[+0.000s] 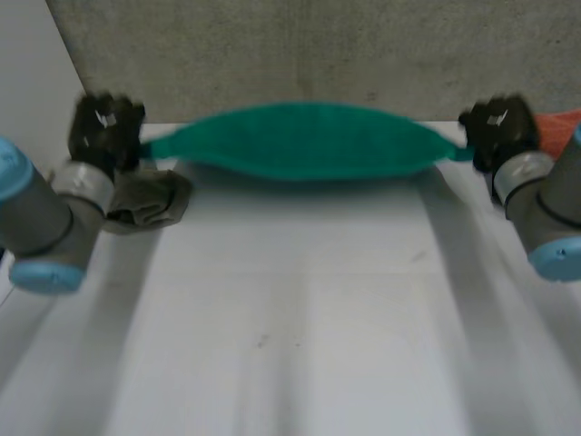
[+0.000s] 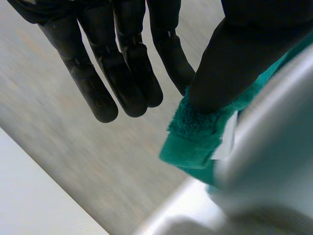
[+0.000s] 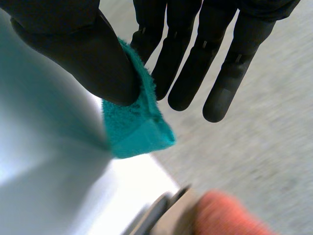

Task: Fold the laundry.

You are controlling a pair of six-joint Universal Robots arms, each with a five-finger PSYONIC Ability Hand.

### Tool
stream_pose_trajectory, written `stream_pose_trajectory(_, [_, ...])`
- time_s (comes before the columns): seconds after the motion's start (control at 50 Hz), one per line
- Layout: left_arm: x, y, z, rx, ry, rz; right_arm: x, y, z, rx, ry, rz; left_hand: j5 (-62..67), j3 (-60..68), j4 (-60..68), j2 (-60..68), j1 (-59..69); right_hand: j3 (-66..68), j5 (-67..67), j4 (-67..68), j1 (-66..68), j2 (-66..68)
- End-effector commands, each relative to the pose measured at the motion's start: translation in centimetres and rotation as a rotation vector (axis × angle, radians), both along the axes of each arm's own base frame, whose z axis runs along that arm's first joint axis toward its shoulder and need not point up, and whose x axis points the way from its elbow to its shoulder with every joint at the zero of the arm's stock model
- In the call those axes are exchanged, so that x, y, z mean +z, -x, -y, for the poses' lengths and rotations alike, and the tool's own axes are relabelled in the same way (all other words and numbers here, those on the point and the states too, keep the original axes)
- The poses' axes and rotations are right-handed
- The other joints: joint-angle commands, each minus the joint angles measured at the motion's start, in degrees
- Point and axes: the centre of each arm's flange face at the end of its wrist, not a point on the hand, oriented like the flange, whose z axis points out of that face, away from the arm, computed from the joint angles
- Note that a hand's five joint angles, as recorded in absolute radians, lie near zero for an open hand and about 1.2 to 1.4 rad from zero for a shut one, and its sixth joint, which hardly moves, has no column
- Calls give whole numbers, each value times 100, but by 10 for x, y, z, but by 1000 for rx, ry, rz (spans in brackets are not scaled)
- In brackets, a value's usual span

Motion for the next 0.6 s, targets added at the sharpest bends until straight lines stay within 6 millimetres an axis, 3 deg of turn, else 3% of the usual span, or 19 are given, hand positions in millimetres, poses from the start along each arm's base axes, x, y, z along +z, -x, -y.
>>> stream_pose_trajectory(0.02, [-67, -8, -59, -13, -298, 147, -49, 8, -37, 24, -261, -216, 1369, 1157, 1104, 1120, 1379, 1151, 1117, 1116, 1450, 1204])
stream_pose_trajectory(0.06, [-67, -13, -86, -21, -378, 255, -56, 13, -58, 41, -362, -284, 1369, 1157, 1104, 1120, 1379, 1151, 1117, 1116, 1450, 1204])
stream_pose_trajectory(0.12, [-60, -21, -117, -31, -460, 361, -44, 22, -85, 61, -441, -362, 1369, 1157, 1104, 1120, 1379, 1151, 1117, 1116, 1450, 1204])
stream_pose_trajectory(0.14, [-58, -27, -138, -36, -528, 423, -39, 32, -108, 79, -522, -438, 1369, 1157, 1104, 1120, 1379, 1151, 1117, 1116, 1450, 1204])
stream_pose_trajectory(0.18, [-57, -35, -161, -38, -618, 478, -38, 45, -127, 94, -603, -510, 1369, 1157, 1104, 1120, 1379, 1151, 1117, 1116, 1450, 1204])
stream_pose_trajectory(0.2, [-55, -41, -183, -41, -697, 528, -39, 61, -145, 103, -686, -582, 1369, 1157, 1104, 1120, 1379, 1151, 1117, 1116, 1450, 1204])
stream_pose_trajectory(0.28, [-50, -51, -216, -56, -803, 588, -39, 90, -155, 96, -716, -670, 1369, 1157, 1104, 1120, 1379, 1151, 1117, 1116, 1450, 1204])
stream_pose_trajectory(0.32, [-49, -51, -212, -56, -777, 587, -41, 96, -151, 68, -699, -664, 1369, 1157, 1104, 1120, 1379, 1151, 1117, 1116, 1450, 1204])
stream_pose_trajectory(0.44, [-45, -42, -170, -24, -600, 550, -38, 89, -127, 17, -579, -576, 1369, 1157, 1104, 1120, 1379, 1151, 1117, 1116, 1450, 1204])
stream_pose_trajectory(0.6, [-45, -6, -101, -22, -376, 457, -50, 49, -77, 18, -391, -431, 1369, 1157, 1104, 1120, 1379, 1151, 1117, 1116, 1450, 1204])
